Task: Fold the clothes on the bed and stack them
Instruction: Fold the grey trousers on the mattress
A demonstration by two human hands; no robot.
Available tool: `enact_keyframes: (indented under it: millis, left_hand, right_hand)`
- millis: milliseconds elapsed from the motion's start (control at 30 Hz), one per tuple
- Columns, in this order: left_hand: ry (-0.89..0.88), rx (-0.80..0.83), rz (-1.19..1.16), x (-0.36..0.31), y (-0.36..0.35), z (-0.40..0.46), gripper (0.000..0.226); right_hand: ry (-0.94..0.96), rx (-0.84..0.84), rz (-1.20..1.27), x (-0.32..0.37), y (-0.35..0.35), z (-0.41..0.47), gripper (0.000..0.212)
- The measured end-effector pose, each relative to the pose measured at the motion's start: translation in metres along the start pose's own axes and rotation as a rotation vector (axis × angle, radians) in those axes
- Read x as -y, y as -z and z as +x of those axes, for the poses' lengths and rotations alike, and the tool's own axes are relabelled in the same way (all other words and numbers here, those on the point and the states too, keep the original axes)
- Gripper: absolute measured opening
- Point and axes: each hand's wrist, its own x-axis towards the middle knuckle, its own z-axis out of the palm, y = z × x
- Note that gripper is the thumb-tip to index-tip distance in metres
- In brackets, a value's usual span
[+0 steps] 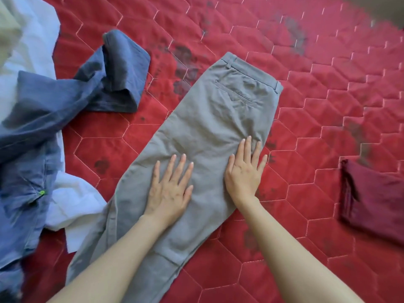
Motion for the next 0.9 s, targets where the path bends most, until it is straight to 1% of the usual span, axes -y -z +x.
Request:
enact_keyframes:
  millis: [67,133,167,233,267,300,333,367,433,467,500,533,600,667,733,767,833,900]
  left_hand:
    - [-0.019,-0.022,-0.009,-0.003,0.001,0.016,0.059]
    - [-0.046,-0.040,0.009,-0.006,0.004,0.043,0.057]
    - [-0.046,-0.054,0.017,-0.007,0.005,0.058,0.056]
    - [-0.016,-0.075,0.029,-0.008,0.006,0.081,0.056]
    - [-0.001,-0.087,0.031,-0.008,0.003,0.087,0.056]
    - [0.007,-0.104,0.031,-0.008,0.000,0.090,0.057]
    - [0.009,-0.124,0.034,-0.008,-0.003,0.090,0.058]
    - [0.006,-0.143,0.039,-0.007,-0.005,0.089,0.059]
    - [0.004,-0.163,0.040,-0.005,-0.007,0.088,0.060]
    - [0.005,-0.163,0.041,-0.005,-0.006,0.089,0.060]
    - [0.008,-0.159,0.042,-0.005,-0.005,0.089,0.060]
    - [0.009,-0.150,0.041,-0.005,-0.004,0.089,0.060]
    - [0.010,-0.133,0.041,-0.006,-0.004,0.089,0.060]
    - [0.008,-0.124,0.045,-0.006,-0.003,0.089,0.060]
    - [0.010,-0.116,0.042,-0.005,-0.004,0.089,0.060]
    - [0.012,-0.114,0.035,-0.005,-0.004,0.088,0.060]
    - [0.014,-0.113,0.024,-0.006,-0.007,0.081,0.061]
    - [0.018,-0.108,0.024,-0.007,-0.011,0.068,0.061]
  right_hand:
    - [0.076,-0.065,0.073,0.018,0.005,0.016,0.053]
    - [0.279,-0.075,0.134,0.040,0.008,0.041,0.052]
    - [0.409,-0.055,0.113,0.050,0.007,0.054,0.052]
    - [0.653,0.001,-0.011,0.057,0.007,0.080,0.054]
    - [0.748,0.014,-0.078,0.049,0.006,0.098,0.055]
    - [0.794,0.015,-0.134,0.037,0.007,0.117,0.055]
    - [0.762,0.007,-0.169,0.021,0.009,0.139,0.056]
    - [0.654,-0.015,-0.180,0.004,0.012,0.161,0.057]
    - [0.321,-0.004,-0.162,-0.027,0.022,0.204,0.059]
    - [0.186,0.039,-0.128,-0.037,0.028,0.219,0.059]
    - [0.115,0.081,-0.084,-0.042,0.033,0.226,0.059]
    - [0.100,0.096,-0.032,-0.043,0.036,0.225,0.059]
    - [0.145,0.031,0.099,-0.036,0.037,0.200,0.056]
    - [0.189,-0.054,0.304,-0.029,0.031,0.145,0.053]
    - [0.237,-0.078,0.547,-0.032,0.023,0.073,0.052]
    - [0.227,-0.080,0.647,-0.038,0.018,0.037,0.051]
    - [0.088,-0.111,0.788,-0.054,0.007,-0.026,0.049]
    - [-0.054,-0.164,0.816,-0.069,-0.001,-0.072,0.052]
